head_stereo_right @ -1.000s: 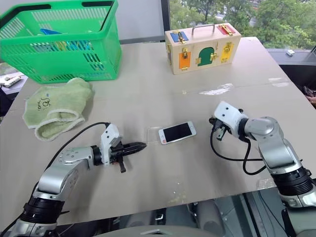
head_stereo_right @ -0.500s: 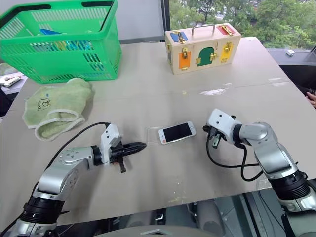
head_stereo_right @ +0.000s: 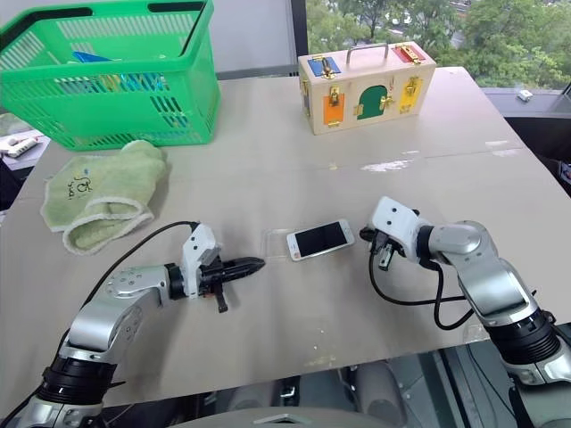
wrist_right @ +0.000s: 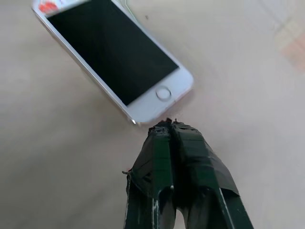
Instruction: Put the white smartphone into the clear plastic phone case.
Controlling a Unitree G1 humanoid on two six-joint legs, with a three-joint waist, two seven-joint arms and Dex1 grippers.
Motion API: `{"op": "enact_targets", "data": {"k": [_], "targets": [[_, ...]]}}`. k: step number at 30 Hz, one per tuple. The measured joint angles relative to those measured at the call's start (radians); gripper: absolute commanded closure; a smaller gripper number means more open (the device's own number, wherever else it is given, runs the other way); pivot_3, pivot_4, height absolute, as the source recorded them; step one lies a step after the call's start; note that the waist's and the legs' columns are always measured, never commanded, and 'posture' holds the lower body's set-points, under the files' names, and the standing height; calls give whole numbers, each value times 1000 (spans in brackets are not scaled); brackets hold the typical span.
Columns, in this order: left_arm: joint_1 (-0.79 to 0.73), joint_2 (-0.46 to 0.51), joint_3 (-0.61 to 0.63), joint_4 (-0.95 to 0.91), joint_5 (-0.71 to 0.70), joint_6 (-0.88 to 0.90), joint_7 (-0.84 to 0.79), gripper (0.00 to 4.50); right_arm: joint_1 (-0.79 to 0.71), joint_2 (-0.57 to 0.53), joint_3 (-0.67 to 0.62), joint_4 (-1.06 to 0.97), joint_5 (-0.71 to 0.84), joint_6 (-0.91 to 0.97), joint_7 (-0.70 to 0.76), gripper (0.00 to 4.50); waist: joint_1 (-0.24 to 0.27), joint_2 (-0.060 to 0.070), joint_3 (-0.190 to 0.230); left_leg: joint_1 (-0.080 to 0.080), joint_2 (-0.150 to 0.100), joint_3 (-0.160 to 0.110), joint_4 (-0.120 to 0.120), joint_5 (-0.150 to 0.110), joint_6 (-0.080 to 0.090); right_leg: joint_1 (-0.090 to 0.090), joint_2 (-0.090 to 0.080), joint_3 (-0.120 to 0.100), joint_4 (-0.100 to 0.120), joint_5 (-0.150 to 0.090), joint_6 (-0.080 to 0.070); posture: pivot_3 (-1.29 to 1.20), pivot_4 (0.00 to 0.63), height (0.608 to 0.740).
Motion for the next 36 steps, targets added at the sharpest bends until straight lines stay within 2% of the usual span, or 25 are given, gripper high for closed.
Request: {"op": "enact_targets", "data": {"k": [15,20,29,36], "targets": [[-5,-2,-7,0,0,0,-1,4443,-6,0,2,13,-4,18,-44,4500,6,0,0,0,0,0,0,0,0,0,0,0,0,0,0,0,150,740],[-6,-2,-6,6,-3,0,-3,4443,-11,-10,42,55,-40,7,-44,4500,6,0,0,0,0,0,0,0,0,0,0,0,0,0,0,0,150,740],[-19,-2,-5,12,-12,21,-9,4443,-57,46,105,126,-58,-35,-39,4500,6,0,0,0,0,0,1,0,0,0,1,0,0,0,0,0,150,740],[-93,34,15,104,0,15,-17,4443,-59,44,105,127,-63,-49,-32,4500,6,0,0,0,0,0,1,0,0,0,2,0,1,0,0,0,150,740]]}}
